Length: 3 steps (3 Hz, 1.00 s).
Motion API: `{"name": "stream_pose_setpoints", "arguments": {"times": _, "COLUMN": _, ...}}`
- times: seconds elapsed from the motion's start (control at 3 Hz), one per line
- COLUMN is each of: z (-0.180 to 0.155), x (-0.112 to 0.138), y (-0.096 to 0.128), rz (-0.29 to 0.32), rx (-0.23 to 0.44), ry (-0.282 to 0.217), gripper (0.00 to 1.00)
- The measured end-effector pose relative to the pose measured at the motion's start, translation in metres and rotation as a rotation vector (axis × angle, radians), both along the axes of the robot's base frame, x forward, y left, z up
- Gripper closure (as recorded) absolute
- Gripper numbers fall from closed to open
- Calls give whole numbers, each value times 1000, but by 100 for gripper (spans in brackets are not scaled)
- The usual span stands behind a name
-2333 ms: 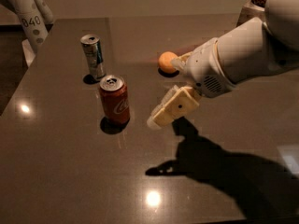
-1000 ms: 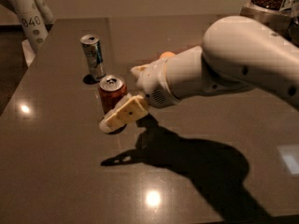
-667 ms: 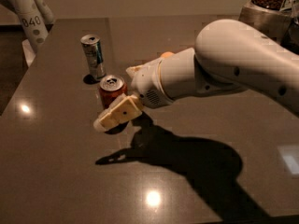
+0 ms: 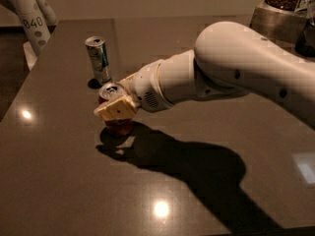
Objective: Move coke can near orange
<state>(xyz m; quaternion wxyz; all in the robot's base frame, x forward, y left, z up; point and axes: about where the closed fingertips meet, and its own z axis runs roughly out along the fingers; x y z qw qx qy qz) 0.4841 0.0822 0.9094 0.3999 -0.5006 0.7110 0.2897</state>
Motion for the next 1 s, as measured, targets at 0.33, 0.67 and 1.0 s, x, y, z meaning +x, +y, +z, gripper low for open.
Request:
{"name": "stream_pose_setpoints", "arguments": {"times": 0.33, "z": 7, "x": 19, "y": -24, "rz": -74, "rx": -1, "ry": -8, "gripper": 81}}
{"name": "stream_pose_setpoints", "arguments": {"times": 0.67, "z": 14, "x": 36, "y": -47, "rz": -137, "rx": -4, "ry": -20, "gripper": 100}}
{"name": "stream_pose_setpoints", "arguments": {"times": 1.0, "z": 20, "x": 58, "y": -80, "rz": -230, "rx": 5, "ry": -41, "gripper": 100}}
